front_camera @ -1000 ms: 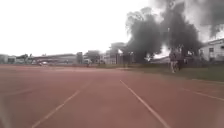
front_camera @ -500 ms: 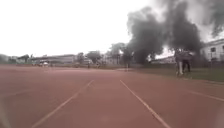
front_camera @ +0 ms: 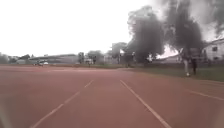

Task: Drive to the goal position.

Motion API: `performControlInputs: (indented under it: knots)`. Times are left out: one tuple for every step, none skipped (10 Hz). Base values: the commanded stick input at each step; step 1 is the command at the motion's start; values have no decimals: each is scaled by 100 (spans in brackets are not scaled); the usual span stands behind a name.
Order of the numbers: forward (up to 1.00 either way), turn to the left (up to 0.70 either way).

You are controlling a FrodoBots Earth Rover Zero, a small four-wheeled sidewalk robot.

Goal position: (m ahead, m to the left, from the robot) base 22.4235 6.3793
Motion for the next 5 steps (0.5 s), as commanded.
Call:
performControlInputs:
  knots:
    - [70,0]
    - [70,0]
    - [70,0]
    - [70,0]
    - [70,0]
